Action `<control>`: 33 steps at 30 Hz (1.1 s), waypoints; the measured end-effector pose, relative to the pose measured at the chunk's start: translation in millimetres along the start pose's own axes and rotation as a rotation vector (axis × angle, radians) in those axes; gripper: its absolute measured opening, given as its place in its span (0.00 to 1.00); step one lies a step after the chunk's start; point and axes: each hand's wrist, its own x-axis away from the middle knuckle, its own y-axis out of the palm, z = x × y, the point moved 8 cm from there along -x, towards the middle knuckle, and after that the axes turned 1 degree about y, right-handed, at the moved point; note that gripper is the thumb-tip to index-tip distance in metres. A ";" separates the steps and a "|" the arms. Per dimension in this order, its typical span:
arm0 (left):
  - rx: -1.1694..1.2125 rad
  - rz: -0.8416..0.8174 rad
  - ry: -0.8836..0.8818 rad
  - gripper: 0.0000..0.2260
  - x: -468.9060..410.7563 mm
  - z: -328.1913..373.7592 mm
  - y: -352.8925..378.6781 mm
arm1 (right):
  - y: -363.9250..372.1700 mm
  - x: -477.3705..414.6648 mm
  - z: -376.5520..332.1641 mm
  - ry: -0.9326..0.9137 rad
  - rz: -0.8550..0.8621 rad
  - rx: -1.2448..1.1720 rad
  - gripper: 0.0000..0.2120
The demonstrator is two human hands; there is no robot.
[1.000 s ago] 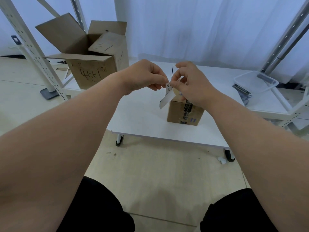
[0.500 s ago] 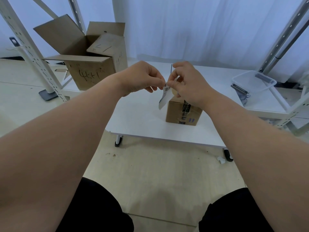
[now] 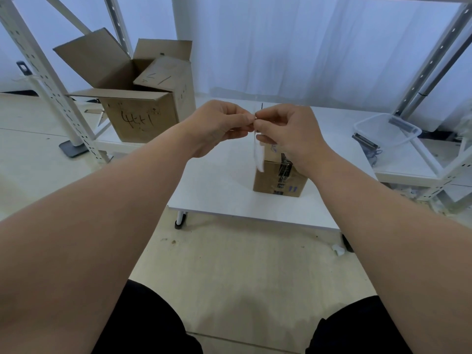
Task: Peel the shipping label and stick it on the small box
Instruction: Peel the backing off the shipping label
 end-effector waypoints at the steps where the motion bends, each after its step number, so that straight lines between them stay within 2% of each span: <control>1: 0.008 -0.008 0.002 0.04 0.2 -0.6 0.5 | -1.4 -0.6 0.4 -0.005 0.006 0.011 0.04; 20: 0.119 0.028 -0.007 0.06 -1.8 -2.1 -3.4 | -1.6 -1.7 -1.1 -0.049 0.036 0.103 0.06; 33: 0.085 0.016 0.007 0.04 -0.6 0.3 -4.3 | -0.2 2.6 -3.5 -0.001 0.036 -0.048 0.01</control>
